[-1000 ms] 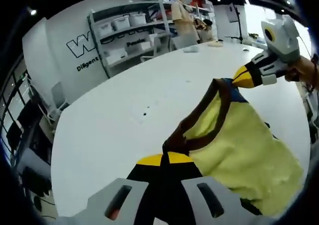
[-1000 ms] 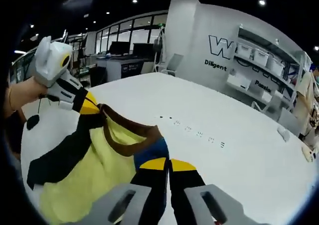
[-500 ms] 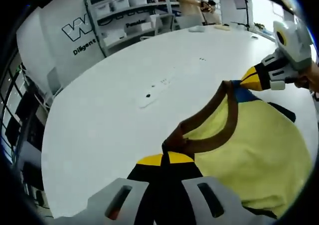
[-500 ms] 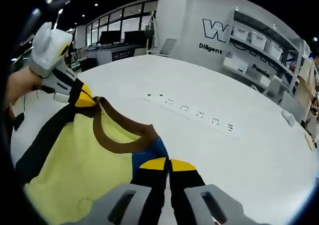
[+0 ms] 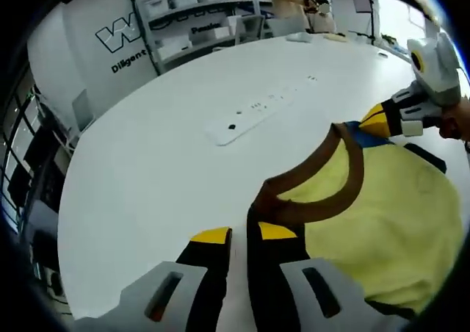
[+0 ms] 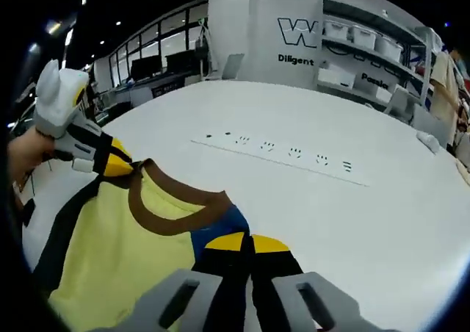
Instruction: Fold the garment on the visible template until the final outline fits inside the template.
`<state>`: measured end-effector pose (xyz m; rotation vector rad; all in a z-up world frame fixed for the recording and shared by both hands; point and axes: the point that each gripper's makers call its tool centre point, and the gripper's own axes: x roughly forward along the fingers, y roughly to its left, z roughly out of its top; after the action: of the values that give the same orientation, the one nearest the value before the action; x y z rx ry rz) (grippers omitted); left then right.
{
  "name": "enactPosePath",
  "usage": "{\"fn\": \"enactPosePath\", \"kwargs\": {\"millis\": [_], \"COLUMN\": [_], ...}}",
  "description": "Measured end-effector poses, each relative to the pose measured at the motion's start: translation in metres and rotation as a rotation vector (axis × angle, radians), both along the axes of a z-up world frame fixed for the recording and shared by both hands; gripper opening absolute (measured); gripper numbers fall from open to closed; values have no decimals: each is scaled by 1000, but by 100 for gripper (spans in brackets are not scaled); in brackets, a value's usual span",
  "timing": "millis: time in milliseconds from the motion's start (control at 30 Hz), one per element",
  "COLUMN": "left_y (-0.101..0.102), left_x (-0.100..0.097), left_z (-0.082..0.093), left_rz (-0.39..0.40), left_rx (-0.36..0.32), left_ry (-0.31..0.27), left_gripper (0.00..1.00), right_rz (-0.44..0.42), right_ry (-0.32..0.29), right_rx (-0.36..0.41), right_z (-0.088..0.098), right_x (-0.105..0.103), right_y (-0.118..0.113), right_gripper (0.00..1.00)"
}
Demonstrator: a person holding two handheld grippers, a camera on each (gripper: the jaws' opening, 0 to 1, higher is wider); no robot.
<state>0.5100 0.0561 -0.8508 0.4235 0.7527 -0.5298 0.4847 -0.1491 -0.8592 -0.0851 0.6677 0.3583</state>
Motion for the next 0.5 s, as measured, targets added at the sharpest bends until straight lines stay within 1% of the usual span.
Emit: {"fn": "enactPosePath", "kwargs": {"millis": [33,67,100,133,167,200,267,333,400,500], "left_y": [1,1,0,0,0,0,-1,-7,-9,-9], "left_x": [-1,-2,-3,-6,-8,-13,-18,-25,-33,-45], "left_z": [4,5,9,11,14,15,19,26,31,37], "left_rz": [12,20,32,30,29,34,29,21,27,23], "left_rx": [-27,-43,-76,-80,-83,-85,-97,-138,-146,-144], "left_ry": [6,11,17,22,27,43,48,49,50,34], "left_gripper": [21,22,25,27,29,32,40,50,58,62], "right_rz": [-13,-18,-56,-87,-100,-98,-81,-76,-74,-70], "right_ry": [0,0,2,11,13,8,8,13,28,40], "right_rx": [2,6,47,102,123,132,123,130,148,168], "right_z": [2,4,8,13,16,20,23,28,30,36], "right_x": [0,0,0,-1,-2,-2,-6,-11,-16,-24], "right_y": [-2,-3,-3,-1,0,1,3,7,12,18], "right_gripper": [0,4,8,13,21,27,37,38,38,42]}}
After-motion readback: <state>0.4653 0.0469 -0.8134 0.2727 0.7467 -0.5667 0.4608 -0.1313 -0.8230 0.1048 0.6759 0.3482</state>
